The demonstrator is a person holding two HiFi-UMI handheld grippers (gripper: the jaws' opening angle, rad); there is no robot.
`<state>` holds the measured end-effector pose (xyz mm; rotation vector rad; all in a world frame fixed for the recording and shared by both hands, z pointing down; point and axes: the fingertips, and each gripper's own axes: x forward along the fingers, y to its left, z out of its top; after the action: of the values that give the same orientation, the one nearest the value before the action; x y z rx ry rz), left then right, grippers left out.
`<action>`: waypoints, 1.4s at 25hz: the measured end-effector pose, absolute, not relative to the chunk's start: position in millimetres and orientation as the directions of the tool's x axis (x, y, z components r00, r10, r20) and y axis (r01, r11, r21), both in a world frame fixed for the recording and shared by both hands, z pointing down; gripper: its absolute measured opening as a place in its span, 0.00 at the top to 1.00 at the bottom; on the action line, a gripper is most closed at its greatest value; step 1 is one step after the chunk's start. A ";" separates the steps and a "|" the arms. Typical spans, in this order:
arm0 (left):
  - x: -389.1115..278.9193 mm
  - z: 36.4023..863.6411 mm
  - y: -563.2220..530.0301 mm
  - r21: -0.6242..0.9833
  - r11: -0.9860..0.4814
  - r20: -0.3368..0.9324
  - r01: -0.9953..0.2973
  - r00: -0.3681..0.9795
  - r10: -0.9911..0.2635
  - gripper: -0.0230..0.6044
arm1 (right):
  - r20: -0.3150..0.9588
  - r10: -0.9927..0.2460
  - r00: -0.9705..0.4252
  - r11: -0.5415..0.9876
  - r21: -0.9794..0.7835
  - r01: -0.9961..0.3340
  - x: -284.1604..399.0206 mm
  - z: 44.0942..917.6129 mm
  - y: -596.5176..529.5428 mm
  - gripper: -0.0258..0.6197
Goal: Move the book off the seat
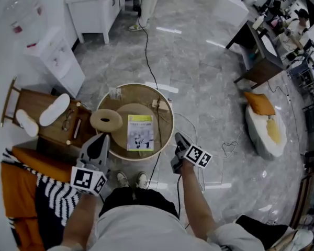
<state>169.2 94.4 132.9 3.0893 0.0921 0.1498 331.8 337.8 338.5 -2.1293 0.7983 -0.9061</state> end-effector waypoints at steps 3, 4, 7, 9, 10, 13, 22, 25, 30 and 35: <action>168.0 116.0 93.8 0.033 -0.998 0.067 0.046 0.997 0.049 0.94 | 0.314 -0.749 0.583 -0.569 -0.756 -0.324 339.5 304.3 334.5 0.93; 168.0 110.4 93.1 0.026 -0.999 0.057 0.042 0.997 0.043 0.94 | 0.299 -0.754 0.585 -0.567 -0.745 -0.351 341.5 291.5 331.7 0.93; 168.0 94.1 91.0 0.012 -1.000 0.027 0.028 0.999 0.028 0.94 | 0.252 -0.770 0.586 -0.559 -0.709 -0.430 345.3 253.4 323.9 0.93; 166.9 84.7 89.7 0.004 -1.000 0.007 0.021 1.000 0.021 0.94 | 0.217 -0.782 0.584 -0.547 -0.687 -0.477 346.4 230.7 320.7 0.93; 165.8 80.4 88.7 -0.002 -1.000 -0.002 0.018 1.000 0.018 0.94 | 0.201 -0.789 0.580 -0.540 -0.678 -0.500 346.6 220.6 319.3 0.93; 161.5 68.6 84.3 -0.027 -1.000 -0.025 0.006 1.000 0.007 0.94 | 0.156 -0.811 0.564 -0.515 -0.649 -0.560 345.2 188.8 315.8 0.93; 141.3 40.3 61.7 -0.035 -0.998 -0.094 -0.058 0.994 -0.054 0.94 | 0.015 -0.822 0.569 -0.495 -0.515 -0.700 334.7 92.8 327.7 0.93; 132.0 32.4 55.5 -0.026 -0.997 -0.112 -0.079 0.991 -0.076 0.94 | -0.020 -0.807 0.591 -0.522 -0.445 -0.727 323.3 70.3 338.5 0.92; 117.0 19.7 48.7 -0.013 -0.995 -0.131 -0.101 0.986 -0.098 0.94 | -0.052 -0.797 0.602 -0.548 -0.358 -0.756 303.3 45.5 344.6 0.93; 101.7 19.7 44.6 0.001 -0.993 -0.135 -0.116 0.984 -0.115 0.94 | -0.072 -0.782 0.619 -0.591 -0.230 -0.773 277.4 32.3 345.8 0.93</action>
<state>101.7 44.6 19.7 3.1359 -0.1832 -0.2124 277.4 345.8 32.3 -2.6058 1.2740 -0.0539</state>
